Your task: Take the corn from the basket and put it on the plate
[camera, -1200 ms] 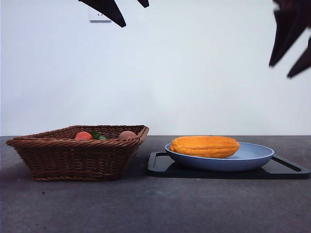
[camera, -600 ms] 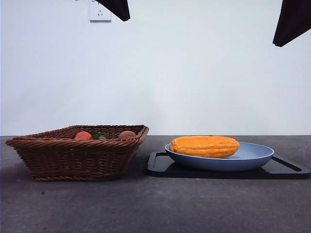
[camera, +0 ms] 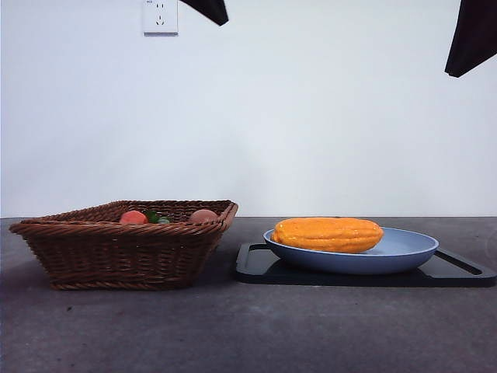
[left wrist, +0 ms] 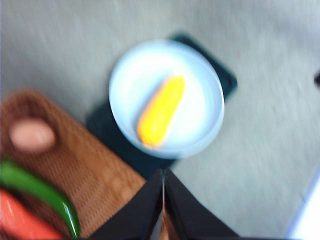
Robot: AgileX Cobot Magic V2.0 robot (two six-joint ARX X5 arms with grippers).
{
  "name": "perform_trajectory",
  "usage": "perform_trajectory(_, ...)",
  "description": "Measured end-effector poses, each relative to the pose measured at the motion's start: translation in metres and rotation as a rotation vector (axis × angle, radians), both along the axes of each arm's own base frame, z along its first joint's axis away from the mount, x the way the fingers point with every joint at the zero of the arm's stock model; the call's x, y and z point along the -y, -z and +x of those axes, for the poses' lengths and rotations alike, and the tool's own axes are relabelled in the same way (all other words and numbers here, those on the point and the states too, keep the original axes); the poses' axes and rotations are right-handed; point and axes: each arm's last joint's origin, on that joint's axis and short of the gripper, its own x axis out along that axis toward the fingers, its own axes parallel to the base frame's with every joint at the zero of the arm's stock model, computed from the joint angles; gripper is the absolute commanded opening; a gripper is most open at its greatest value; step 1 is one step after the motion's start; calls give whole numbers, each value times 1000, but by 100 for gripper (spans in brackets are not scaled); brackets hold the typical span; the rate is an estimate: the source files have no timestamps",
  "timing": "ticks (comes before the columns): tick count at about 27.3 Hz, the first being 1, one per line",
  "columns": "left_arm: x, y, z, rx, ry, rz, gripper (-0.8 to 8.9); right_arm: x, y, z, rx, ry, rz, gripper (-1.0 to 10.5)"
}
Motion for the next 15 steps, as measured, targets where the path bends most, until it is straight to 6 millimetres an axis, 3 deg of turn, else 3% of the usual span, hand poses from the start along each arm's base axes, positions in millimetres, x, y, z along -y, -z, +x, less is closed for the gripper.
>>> perform_trajectory(2, -1, -4, 3, 48, -10, -19, 8, 0, 0, 0, 0, 0, 0, 3)
perform_trajectory(4, -16, -18, 5, 121, -49, -64, 8, 0, 0, 0, 0, 0, 0, 3)
perform_trajectory(6, -47, -47, -3, 255, -115, -126, 8, 0, 0, 0, 0, 0, 0, 3)
perform_trajectory(9, -102, -85, -41, 458, -212, -222, 8, 0, 0, 0, 0, 0, 0, 3)
perform_trajectory(12, -149, -78, -71, 607, -342, -248, 8, 0, 0, 0, 1, 0, 0, 3)
perform_trajectory(15, -170, -52, -82, 652, -431, -227, 8, 0, 0, 0, 0, 0, 0, 3)
